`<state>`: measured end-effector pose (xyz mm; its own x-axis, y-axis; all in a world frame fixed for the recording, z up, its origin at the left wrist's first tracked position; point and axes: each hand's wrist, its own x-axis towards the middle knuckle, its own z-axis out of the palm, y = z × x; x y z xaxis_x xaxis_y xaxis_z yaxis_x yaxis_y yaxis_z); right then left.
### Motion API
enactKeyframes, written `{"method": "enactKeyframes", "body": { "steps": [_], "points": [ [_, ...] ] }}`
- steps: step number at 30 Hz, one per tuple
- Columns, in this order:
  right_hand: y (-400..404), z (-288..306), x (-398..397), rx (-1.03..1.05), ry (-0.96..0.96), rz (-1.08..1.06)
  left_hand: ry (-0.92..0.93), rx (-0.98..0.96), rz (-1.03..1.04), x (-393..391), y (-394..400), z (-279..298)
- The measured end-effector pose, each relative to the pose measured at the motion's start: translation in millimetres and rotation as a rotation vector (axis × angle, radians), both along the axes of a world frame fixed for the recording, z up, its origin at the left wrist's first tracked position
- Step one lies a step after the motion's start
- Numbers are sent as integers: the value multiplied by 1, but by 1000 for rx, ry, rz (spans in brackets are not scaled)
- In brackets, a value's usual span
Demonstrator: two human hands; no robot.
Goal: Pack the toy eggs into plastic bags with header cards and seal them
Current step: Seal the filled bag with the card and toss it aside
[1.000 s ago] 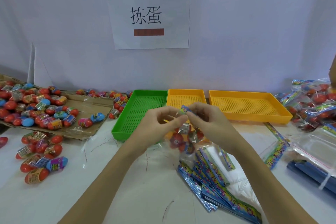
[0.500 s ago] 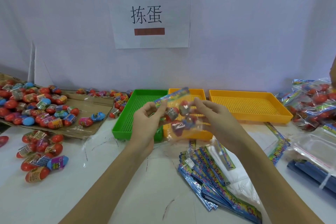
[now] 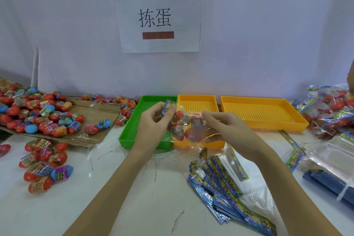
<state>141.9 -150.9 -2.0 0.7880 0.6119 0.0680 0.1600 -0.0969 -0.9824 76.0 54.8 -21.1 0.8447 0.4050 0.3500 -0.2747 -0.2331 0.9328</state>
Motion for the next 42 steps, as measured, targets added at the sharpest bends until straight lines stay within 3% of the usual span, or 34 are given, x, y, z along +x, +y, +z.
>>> {"method": "enactKeyframes", "body": {
  "steps": [5,9,25,32,37,42],
  "points": [
    [11,-9,1,113,-138,-216,-52,78,83,2,-2,-1],
    [15,-10,-1,236,-54,-256,-46,-54,161,3,-9,-3],
    [12,-10,-1,135,-70,-270,-126,301,209,1,-10,-9],
    [7,-9,-1,14,-39,-146,-159,281,166,0,-14,-9],
    [4,-7,1,56,128,-150,-140,290,139,0,-14,-7],
    [2,-3,4,193,503,-28,-148,288,102,-2,-11,-3]
  ]
}}
